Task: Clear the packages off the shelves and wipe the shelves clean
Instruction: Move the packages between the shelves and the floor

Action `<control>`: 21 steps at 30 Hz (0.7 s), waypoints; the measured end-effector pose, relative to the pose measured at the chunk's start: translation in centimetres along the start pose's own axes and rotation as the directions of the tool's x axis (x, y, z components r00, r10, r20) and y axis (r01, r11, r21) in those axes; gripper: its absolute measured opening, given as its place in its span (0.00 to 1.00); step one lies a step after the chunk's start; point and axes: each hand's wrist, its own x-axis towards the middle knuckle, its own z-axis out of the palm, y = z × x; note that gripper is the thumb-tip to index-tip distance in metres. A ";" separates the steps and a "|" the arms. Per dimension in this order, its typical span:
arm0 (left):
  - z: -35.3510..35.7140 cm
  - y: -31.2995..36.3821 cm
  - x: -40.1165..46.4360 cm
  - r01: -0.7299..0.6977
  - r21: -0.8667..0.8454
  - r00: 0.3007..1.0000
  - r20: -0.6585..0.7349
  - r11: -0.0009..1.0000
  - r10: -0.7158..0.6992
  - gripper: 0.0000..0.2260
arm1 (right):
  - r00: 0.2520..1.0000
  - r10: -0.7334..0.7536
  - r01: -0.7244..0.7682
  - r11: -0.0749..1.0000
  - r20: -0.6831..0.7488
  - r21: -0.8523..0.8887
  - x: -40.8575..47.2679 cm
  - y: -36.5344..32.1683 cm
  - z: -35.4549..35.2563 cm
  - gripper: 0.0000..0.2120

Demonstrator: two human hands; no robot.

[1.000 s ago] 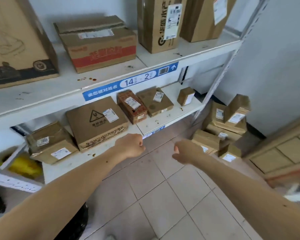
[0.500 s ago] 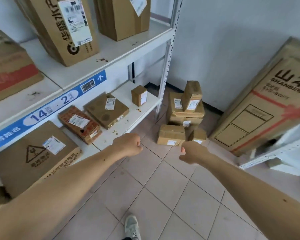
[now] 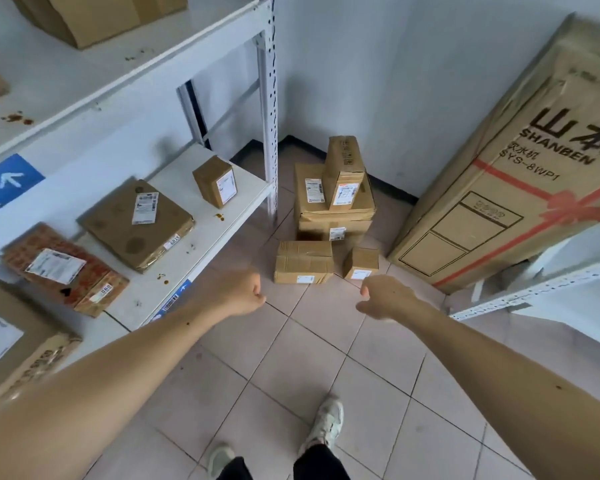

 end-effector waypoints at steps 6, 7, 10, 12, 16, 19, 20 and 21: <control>3.1 2.7 7.6 0.110 -0.096 0.993 0.056 0.989 -0.105 0.09 | 1.000 -0.016 0.015 1.000 0.019 0.023 8.9 3.2 -0.5 0.20; 3.5 2.7 8.4 0.133 -0.120 0.990 0.069 0.984 -0.126 0.07 | 1.000 -0.022 0.022 0.999 0.016 0.030 10.0 3.3 -0.5 0.21; 5.4 2.1 13.0 0.190 -0.167 0.980 0.086 0.967 -0.178 0.06 | 1.000 -0.021 0.020 0.998 0.010 0.058 14.9 3.6 0.1 0.24; 6.4 1.6 15.8 0.211 -0.201 0.976 0.094 0.956 -0.196 0.08 | 1.000 -0.009 0.008 0.995 0.018 0.095 17.8 3.6 0.7 0.25; 8.7 0.1 21.8 0.248 -0.242 0.967 0.120 0.938 -0.225 0.16 | 1.000 0.002 -0.003 0.986 0.006 0.166 23.9 3.6 2.6 0.24; 11.0 -1.4 26.7 0.282 -0.280 0.959 0.122 0.918 -0.257 0.21 | 1.000 0.016 -0.017 0.977 0.005 0.214 28.9 3.7 4.6 0.28; 11.9 -1.8 28.1 0.291 -0.291 0.956 0.127 0.911 -0.264 0.22 | 1.000 0.024 -0.026 0.972 0.012 0.236 30.5 3.7 5.3 0.29; 12.6 -2.0 29.3 0.293 -0.299 0.955 0.128 0.908 -0.266 0.23 | 0.999 0.034 -0.038 0.966 0.020 0.258 31.8 3.7 6.0 0.31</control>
